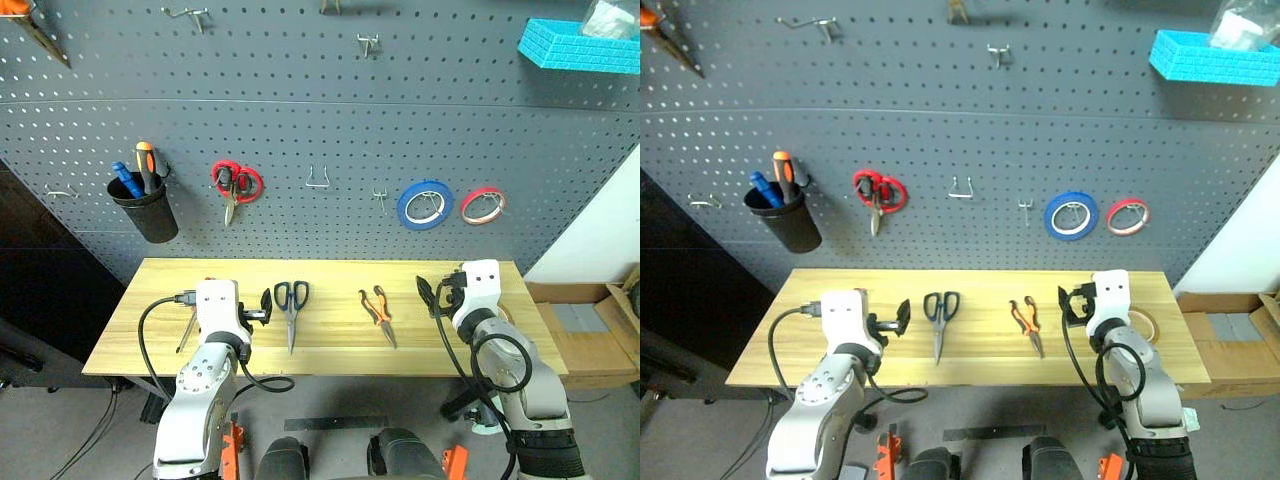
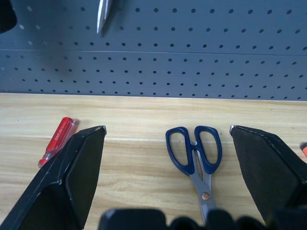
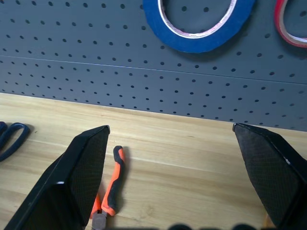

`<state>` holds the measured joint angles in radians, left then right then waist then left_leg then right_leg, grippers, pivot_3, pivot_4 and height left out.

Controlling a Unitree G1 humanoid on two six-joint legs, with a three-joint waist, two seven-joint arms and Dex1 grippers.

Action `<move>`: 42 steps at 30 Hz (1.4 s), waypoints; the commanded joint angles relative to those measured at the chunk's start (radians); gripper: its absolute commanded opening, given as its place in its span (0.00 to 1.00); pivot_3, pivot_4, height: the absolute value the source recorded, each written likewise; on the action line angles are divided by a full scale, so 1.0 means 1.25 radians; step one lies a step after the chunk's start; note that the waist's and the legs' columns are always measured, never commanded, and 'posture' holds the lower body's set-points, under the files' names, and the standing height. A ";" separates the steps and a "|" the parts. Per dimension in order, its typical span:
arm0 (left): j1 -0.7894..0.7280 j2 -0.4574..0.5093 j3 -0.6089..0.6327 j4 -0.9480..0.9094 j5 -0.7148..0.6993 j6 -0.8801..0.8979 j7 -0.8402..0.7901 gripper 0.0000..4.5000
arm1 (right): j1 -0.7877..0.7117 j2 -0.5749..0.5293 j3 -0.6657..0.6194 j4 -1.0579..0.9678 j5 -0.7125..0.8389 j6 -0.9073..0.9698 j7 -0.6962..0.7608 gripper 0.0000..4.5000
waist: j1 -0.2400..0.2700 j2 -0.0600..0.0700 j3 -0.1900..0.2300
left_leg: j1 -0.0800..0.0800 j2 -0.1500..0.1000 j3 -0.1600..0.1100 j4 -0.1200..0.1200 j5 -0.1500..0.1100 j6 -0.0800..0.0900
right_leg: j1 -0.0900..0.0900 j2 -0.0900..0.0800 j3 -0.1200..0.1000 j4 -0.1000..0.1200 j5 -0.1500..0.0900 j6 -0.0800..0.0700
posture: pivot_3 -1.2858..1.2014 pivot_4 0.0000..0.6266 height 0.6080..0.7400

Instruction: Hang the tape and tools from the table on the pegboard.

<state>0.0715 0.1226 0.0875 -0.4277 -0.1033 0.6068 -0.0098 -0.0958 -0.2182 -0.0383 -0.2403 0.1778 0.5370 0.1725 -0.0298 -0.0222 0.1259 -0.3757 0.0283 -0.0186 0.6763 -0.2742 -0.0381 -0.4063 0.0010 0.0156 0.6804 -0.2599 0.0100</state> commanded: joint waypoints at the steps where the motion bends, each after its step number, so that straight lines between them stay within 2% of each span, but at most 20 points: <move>1: 0.002 0.003 0.028 -0.028 0.002 0.006 0.011 0.99 | -0.014 -0.006 -0.008 -0.031 -0.002 0.002 0.000 1.00 | 0.000 0.000 0.000 | 0.000 0.000 0.000 0.000 0.000 0.000 | 0.000 0.000 0.000 0.000 0.000 0.000 | 0.51 0.11 1.00; 15: 0.027 0.001 0.058 -0.039 -0.014 -0.030 -0.006 0.99 | -0.015 -0.012 -0.015 -0.041 0.000 0.032 -0.006 1.00 | -0.002 0.000 0.000 | 0.000 0.000 0.000 0.000 0.000 0.000 | 0.000 0.000 0.000 0.000 0.000 0.000 | 0.50 0.11 1.00; 32: 0.035 -0.005 0.046 -0.033 -0.022 -0.037 -0.026 0.99 | -0.006 -0.032 -0.019 -0.064 0.003 0.084 0.008 1.00 | -0.002 0.000 0.000 | 0.000 0.000 0.000 0.000 0.000 0.000 | 0.000 0.000 0.000 0.000 0.000 0.000 | 0.50 0.12 1.00; 35: 0.006 -0.008 0.024 -0.031 -0.059 -0.013 -0.066 0.99 | -0.020 -0.057 -0.021 -0.064 0.009 0.130 0.022 1.00 | -0.002 -0.001 0.001 | 0.000 0.000 0.000 0.000 0.000 0.000 | 0.000 0.000 0.000 0.000 0.000 0.000 | 0.50 0.15 1.00; 39: -0.083 -0.020 -0.049 -0.033 -0.223 0.088 -0.222 0.99 | -0.091 -0.147 0.010 0.010 0.031 0.229 0.127 1.00 | -0.002 -0.002 0.007 | 0.000 -0.001 0.000 0.000 0.000 0.000 | 0.000 0.000 0.000 0.000 -0.001 -0.001 | 0.50 0.20 1.00; 42: -0.154 -0.023 -0.072 -0.021 -0.331 0.180 -0.292 0.99 | -0.144 -0.206 0.027 0.090 0.030 0.253 0.183 1.00 | -0.003 -0.004 0.013 | 0.000 -0.001 0.002 0.001 0.000 0.000 | 0.000 0.000 0.001 -0.001 -0.001 -0.002 | 0.50 0.24 1.00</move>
<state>-0.0981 0.0955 0.0044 -0.4324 -0.4430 0.7868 -0.3277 -0.2574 -0.4549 -0.0045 -0.1495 0.2116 0.8389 0.3671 -0.0340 -0.0268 0.1417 -0.3759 0.0267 -0.0164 0.6772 -0.2739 -0.0376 -0.4059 0.0017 0.0167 0.6790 -0.2612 0.0079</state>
